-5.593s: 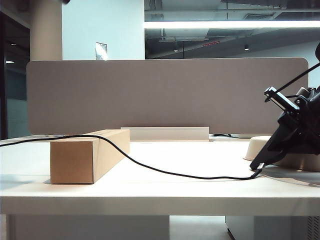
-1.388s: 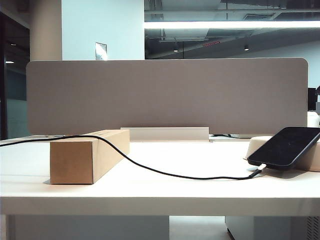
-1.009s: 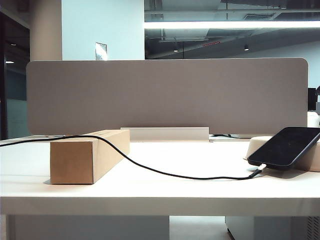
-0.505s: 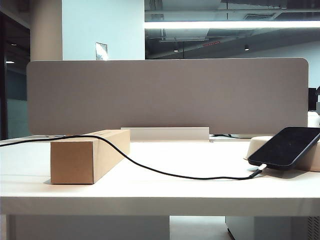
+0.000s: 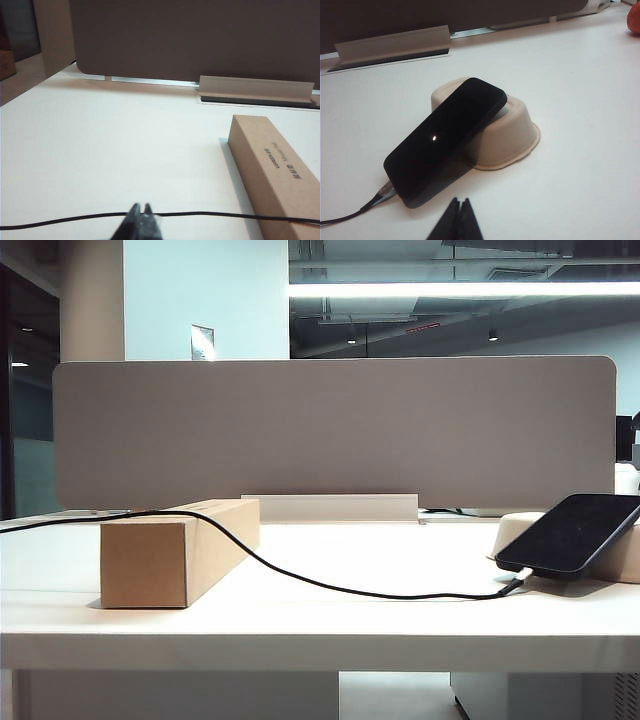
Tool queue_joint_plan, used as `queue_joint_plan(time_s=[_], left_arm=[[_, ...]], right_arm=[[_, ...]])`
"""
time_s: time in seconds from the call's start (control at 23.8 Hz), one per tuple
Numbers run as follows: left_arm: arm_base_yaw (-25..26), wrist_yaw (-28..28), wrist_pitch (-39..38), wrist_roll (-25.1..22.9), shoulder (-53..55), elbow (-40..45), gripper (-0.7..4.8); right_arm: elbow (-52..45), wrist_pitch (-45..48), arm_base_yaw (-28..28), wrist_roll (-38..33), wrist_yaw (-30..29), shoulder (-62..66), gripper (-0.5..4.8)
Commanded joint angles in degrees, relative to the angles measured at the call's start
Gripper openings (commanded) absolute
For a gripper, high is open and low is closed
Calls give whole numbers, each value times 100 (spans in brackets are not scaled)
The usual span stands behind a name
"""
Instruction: Pick up the charging cable and the phone, plug the charging cable into the charging port on the phone, and finally place them back on the table.
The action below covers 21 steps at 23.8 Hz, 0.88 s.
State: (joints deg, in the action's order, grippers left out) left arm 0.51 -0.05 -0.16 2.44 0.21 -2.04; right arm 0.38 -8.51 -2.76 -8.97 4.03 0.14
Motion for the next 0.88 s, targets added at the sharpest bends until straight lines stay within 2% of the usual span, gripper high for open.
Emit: queue_joint_plan(time_s=[0.04,0.88], left_arm=[[-4,28,72,-11,2,11,-6],[-90,28,20,-116,2,160,-6]], right_arm=[[-26,61,0,17,11,-9,-1],[-26,61,0,17,11,-9,-1]])
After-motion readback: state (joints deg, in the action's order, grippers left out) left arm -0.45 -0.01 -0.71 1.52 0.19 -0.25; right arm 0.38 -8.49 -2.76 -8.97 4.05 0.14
